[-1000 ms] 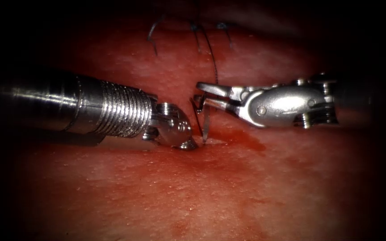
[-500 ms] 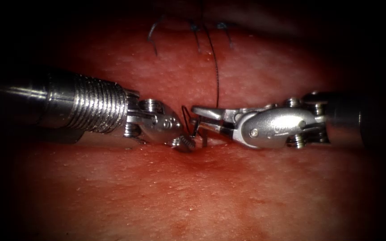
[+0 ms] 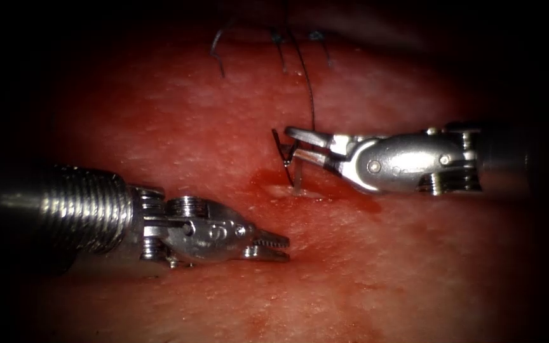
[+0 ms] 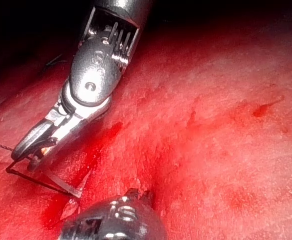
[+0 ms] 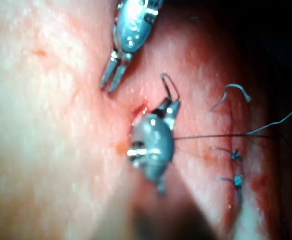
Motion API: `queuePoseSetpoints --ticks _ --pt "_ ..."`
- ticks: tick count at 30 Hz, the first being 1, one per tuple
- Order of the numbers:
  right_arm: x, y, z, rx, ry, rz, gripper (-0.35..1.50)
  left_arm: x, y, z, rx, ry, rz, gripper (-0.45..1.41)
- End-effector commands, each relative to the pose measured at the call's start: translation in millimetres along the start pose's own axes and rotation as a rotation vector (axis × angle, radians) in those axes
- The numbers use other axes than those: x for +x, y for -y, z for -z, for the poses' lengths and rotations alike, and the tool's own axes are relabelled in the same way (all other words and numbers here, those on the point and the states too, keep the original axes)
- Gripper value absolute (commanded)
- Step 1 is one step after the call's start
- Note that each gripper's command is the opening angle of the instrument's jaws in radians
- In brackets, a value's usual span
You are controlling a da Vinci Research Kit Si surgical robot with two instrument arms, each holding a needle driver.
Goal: Wound Closure
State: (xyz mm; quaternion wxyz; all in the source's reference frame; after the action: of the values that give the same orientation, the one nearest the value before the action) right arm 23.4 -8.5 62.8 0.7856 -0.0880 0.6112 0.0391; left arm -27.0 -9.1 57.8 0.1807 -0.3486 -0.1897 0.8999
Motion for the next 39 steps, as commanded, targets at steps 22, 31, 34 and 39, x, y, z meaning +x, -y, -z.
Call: queuePoseSetpoints --ticks 22,31,34,39 --pt "-2.7 -1.8 0.9 -0.045 0.027 -0.437 -0.35 -3.4 -2.7 -1.8 0.012 -0.025 -0.041 -0.13" --pt "-2.9 -1.0 0.5 -0.103 0.113 -0.594 -0.35 -3.0 -2.9 -2.1 0.021 -0.045 -0.036 -0.15" --pt "-2.9 -0.8 0.5 -0.100 0.123 -0.617 -0.35 -3.1 -2.8 -2.1 0.021 -0.045 -0.037 -0.15" --pt "-2.5 -0.1 0.4 -0.070 0.138 -0.682 -0.35 -3.3 -2.4 -2.1 0.019 -0.046 -0.039 -0.15"
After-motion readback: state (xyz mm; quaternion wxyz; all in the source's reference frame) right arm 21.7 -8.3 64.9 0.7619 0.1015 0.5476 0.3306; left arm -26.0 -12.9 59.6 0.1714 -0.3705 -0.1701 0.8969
